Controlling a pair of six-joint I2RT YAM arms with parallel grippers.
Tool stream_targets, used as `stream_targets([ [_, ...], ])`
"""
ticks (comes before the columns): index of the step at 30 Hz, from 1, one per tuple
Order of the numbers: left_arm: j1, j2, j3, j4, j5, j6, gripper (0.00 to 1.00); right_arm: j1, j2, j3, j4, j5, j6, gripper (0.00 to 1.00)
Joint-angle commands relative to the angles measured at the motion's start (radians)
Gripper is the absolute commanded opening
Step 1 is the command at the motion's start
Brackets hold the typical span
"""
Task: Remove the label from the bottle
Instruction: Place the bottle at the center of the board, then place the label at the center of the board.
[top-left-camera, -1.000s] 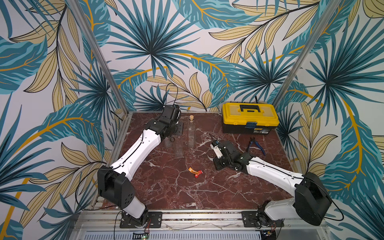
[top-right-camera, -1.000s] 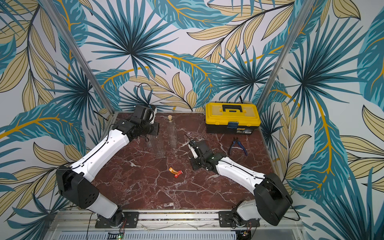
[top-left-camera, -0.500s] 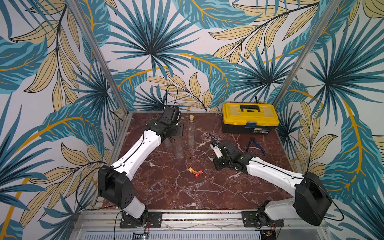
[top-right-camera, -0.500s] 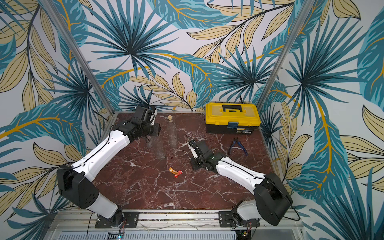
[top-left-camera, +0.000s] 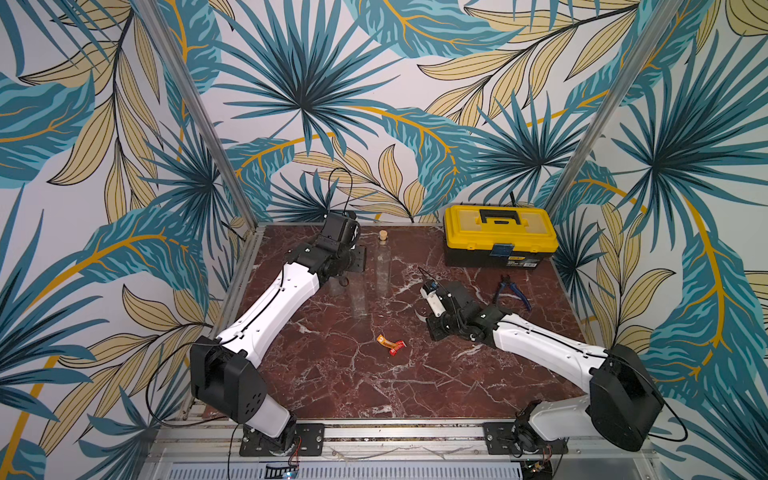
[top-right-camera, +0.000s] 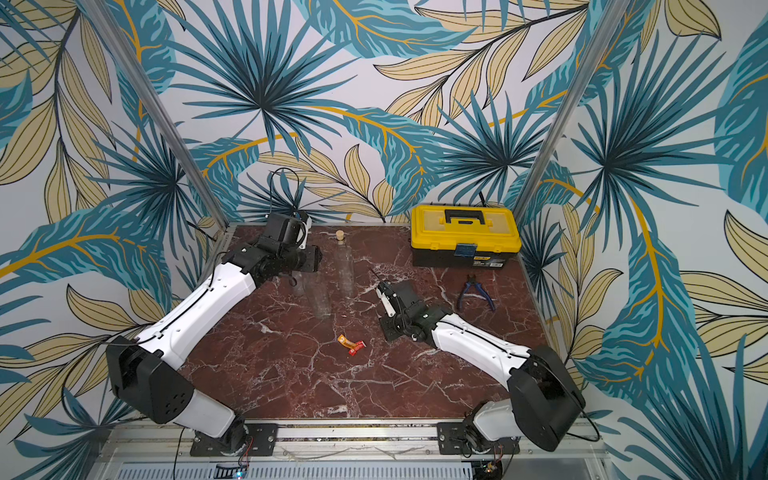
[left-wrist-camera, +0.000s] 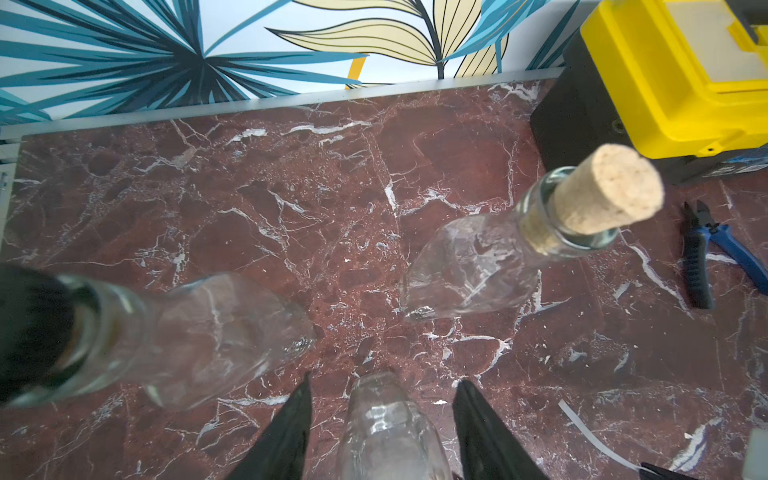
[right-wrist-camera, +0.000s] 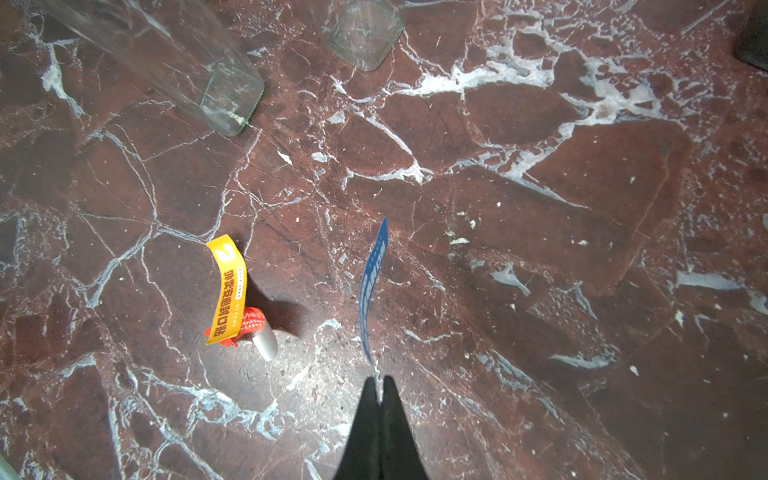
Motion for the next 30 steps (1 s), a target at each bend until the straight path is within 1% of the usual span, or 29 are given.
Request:
stream_targets([
  [1, 0.005, -0.045, -0.001, 0.016, -0.009, -0.01, 0.56, -0.002, 0.011, 0.006, 0.006, -0.011, 0.013, 0.0],
  [13, 0.005, -0.116, 0.005, 0.016, 0.0, -0.022, 0.58, -0.002, 0.006, 0.009, -0.003, -0.011, 0.013, 0.0],
  [17, 0.005, -0.175, -0.005, 0.016, -0.025, -0.03, 0.58, -0.001, 0.004, 0.008, -0.016, -0.021, 0.012, 0.0],
  [21, 0.005, -0.248, -0.034, 0.015, -0.043, -0.046, 0.58, -0.001, 0.014, 0.005, -0.033, -0.061, 0.02, 0.0],
  [25, 0.005, -0.336, -0.089, 0.011, -0.054, -0.084, 0.59, -0.002, 0.033, 0.0, -0.047, -0.097, 0.033, 0.13],
  [28, 0.005, -0.392, -0.129, 0.004, -0.059, -0.117, 0.59, 0.0, 0.056, 0.006, -0.068, -0.108, 0.043, 0.31],
  [30, 0.005, -0.417, -0.151, -0.003, -0.059, -0.134, 0.59, 0.0, 0.069, 0.011, -0.084, -0.109, 0.049, 0.4],
])
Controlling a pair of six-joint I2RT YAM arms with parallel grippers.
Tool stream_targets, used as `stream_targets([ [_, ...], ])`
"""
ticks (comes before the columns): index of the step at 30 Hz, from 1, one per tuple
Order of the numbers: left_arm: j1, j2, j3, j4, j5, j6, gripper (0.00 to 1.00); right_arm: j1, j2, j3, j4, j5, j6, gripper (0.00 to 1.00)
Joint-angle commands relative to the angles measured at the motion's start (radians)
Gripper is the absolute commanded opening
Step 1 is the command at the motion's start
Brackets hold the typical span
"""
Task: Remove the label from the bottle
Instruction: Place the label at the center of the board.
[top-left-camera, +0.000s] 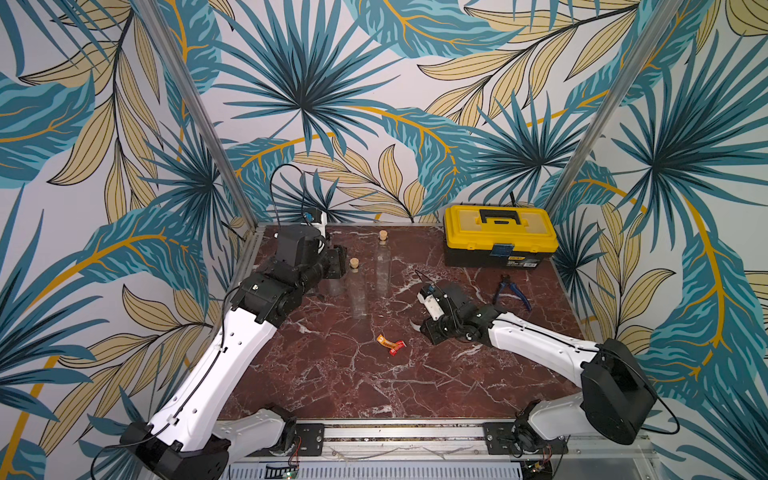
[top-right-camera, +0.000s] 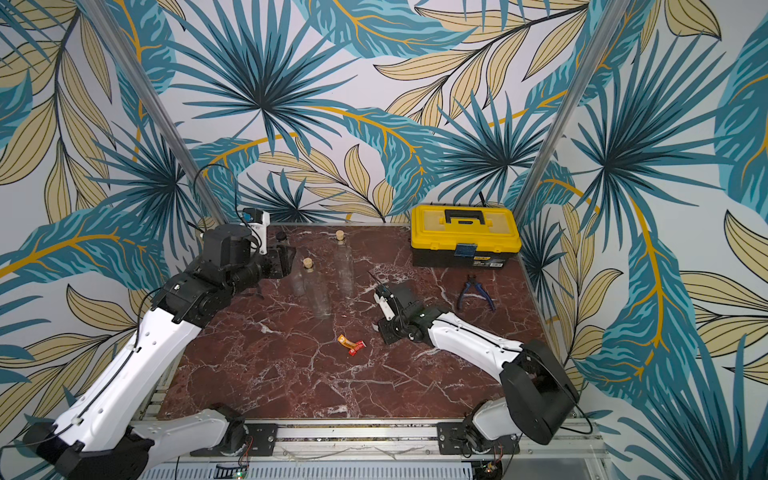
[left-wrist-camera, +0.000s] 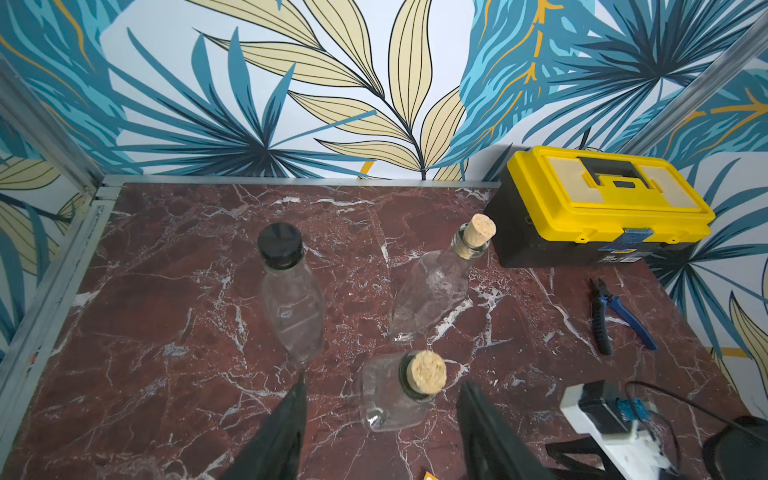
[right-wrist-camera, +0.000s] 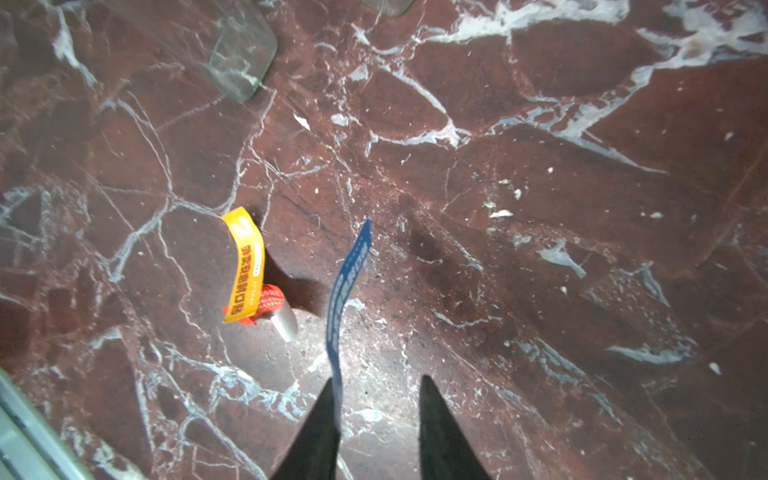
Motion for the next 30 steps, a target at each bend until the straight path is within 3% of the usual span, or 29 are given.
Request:
stream_targets([
  [1, 0.006, -0.042, -0.04, -0.007, -0.014, -0.05, 0.59, 0.0, 0.02, 0.01, -0.058, -0.026, 0.018, 0.45],
  [3, 0.005, -0.068, -0.066, -0.01, -0.022, -0.067, 0.59, -0.001, 0.028, 0.005, -0.062, -0.03, 0.022, 0.55],
  [6, 0.006, -0.103, -0.107, -0.009, -0.022, -0.095, 0.59, -0.001, 0.048, 0.014, -0.097, 0.013, 0.036, 0.58],
  [9, 0.005, -0.123, -0.141, -0.009, 0.002, -0.115, 0.59, -0.002, 0.023, -0.004, -0.07, 0.051, 0.056, 0.7],
  [12, 0.002, -0.145, -0.165, -0.007, 0.028, -0.134, 0.59, -0.001, 0.062, 0.039, -0.118, -0.005, 0.039, 0.75],
  [15, -0.018, -0.168, -0.173, -0.009, 0.027, -0.127, 0.59, 0.007, 0.103, 0.084, -0.209, -0.033, 0.027, 0.9],
  [24, -0.093, -0.241, -0.16, -0.008, -0.011, -0.081, 0.59, 0.007, 0.055, 0.051, -0.177, -0.036, 0.049, 0.99],
  [30, -0.153, -0.244, -0.132, -0.007, 0.057, -0.05, 0.59, 0.006, 0.054, 0.068, -0.197, -0.057, 0.052, 0.99],
])
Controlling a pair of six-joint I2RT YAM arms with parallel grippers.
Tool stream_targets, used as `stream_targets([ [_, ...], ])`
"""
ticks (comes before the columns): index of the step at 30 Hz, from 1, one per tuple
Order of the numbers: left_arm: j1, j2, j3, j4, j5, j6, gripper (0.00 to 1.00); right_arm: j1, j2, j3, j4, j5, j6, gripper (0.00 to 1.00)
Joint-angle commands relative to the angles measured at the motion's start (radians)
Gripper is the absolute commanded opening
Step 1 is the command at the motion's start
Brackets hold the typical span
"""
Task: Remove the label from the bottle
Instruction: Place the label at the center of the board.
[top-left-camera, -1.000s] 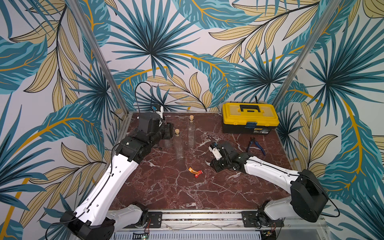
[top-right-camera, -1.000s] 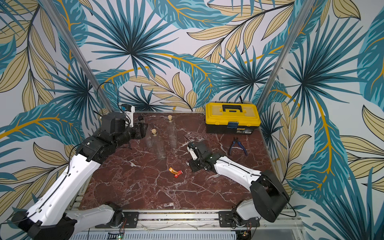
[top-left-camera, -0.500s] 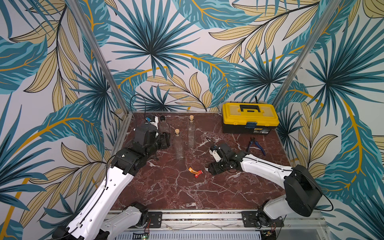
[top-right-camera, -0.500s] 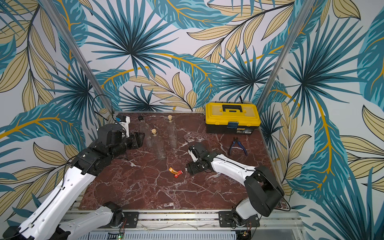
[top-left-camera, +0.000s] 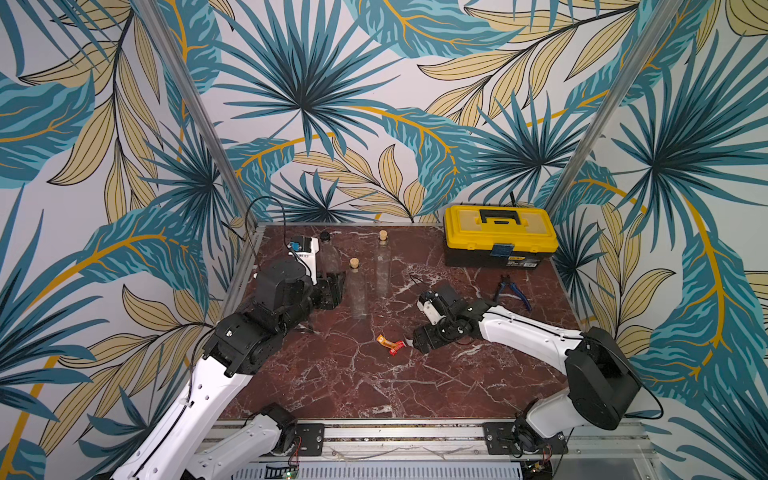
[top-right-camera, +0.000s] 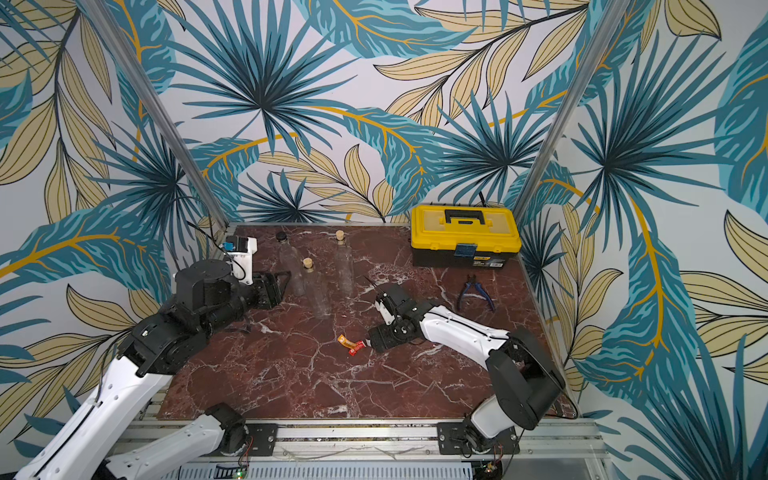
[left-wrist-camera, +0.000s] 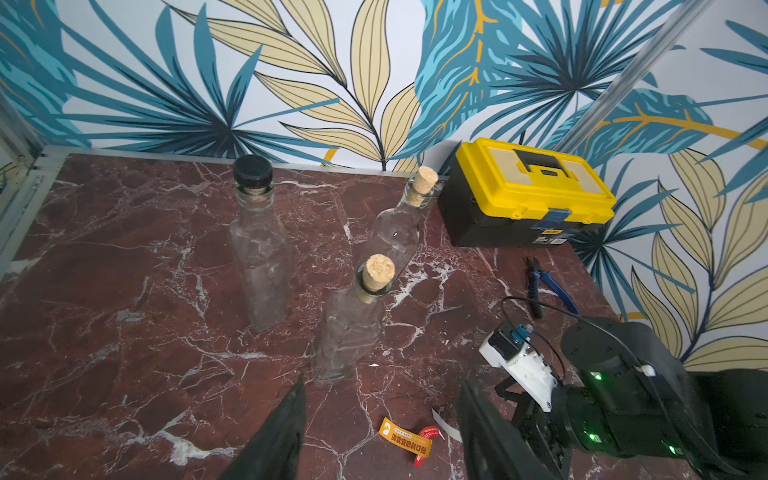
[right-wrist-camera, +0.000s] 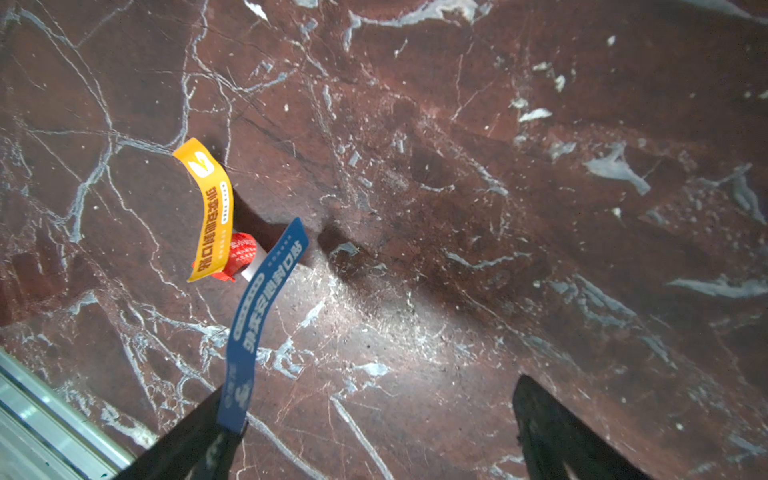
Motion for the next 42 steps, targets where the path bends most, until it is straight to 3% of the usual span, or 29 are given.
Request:
stream_targets([
  [1, -0.045, -0.001, 0.018, 0.001, 0.046, 0.027, 0.58, 0.004, -0.031, 0.007, -0.04, -0.021, 0.011, 0.99],
  [9, -0.224, 0.045, -0.014, 0.001, 0.019, -0.007, 0.58, -0.003, -0.09, 0.024, -0.071, -0.019, 0.022, 1.0],
  [18, -0.361, 0.121, -0.114, 0.056, -0.023, -0.098, 0.58, -0.032, -0.158, 0.014, -0.085, -0.062, 0.053, 1.0],
  [26, -0.437, 0.216, -0.273, 0.311, -0.023, -0.192, 0.57, -0.06, -0.235, -0.019, -0.097, -0.147, 0.06, 1.0],
  [42, -0.449, 0.341, -0.403, 0.643, 0.026, -0.237, 0.58, -0.085, -0.29, -0.063, -0.073, -0.269, 0.086, 1.0],
])
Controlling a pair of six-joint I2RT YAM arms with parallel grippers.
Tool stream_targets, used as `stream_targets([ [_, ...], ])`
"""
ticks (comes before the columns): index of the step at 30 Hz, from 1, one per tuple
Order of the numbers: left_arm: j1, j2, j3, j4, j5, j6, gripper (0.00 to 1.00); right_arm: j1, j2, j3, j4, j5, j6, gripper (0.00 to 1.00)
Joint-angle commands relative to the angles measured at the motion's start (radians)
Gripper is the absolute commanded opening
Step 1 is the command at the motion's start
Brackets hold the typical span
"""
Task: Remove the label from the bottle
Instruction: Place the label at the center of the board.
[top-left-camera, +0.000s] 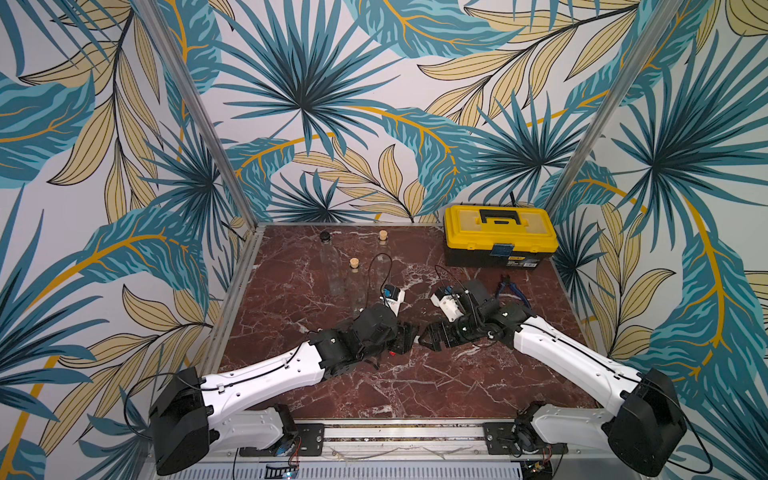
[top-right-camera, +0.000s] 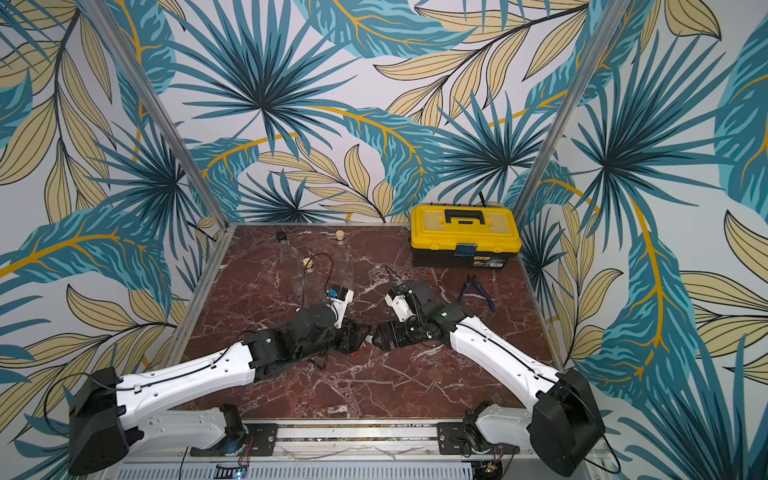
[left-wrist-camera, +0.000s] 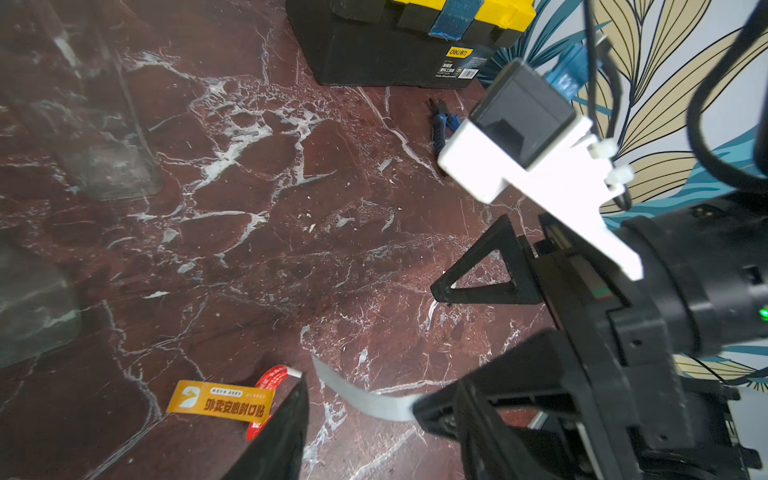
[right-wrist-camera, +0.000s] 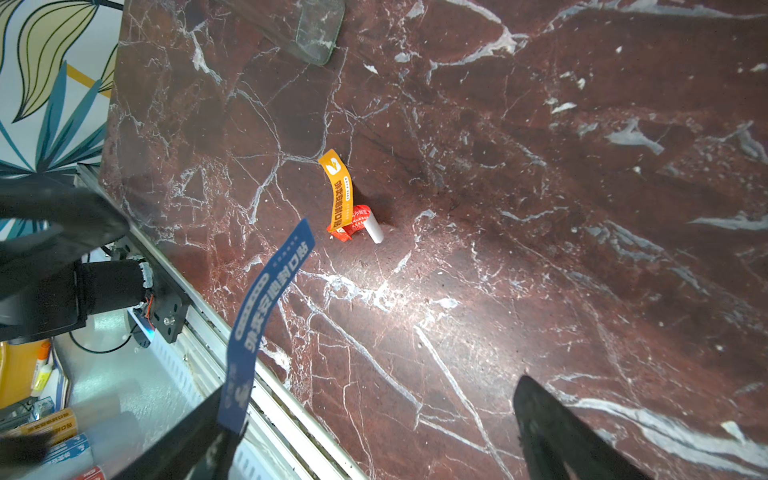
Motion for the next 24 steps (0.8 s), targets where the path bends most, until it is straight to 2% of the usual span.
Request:
stream_targets([
  [1, -0.003, 0.031, -0.016, 0.093, 0.025, -0.024, 0.58, -0.007, -0.019, -0.024, 0.006, -0.039, 0.013, 0.99],
  [11, 0.009, 0.079, -0.063, 0.125, 0.043, -0.052, 0.58, -0.038, -0.03, -0.024, 0.041, -0.114, 0.035, 0.99],
  [13, 0.019, 0.105, -0.064, 0.135, 0.094, -0.054, 0.58, -0.043, -0.031, -0.022, 0.043, -0.128, 0.039, 0.99],
  [19, 0.032, 0.155, -0.051, 0.133, 0.115, -0.051, 0.57, -0.051, -0.041, -0.025, 0.023, -0.146, 0.029, 0.99],
  [24, 0.039, 0.071, -0.072, 0.132, 0.057, -0.054, 0.57, -0.058, -0.044, -0.023, -0.008, -0.099, 0.009, 0.99],
])
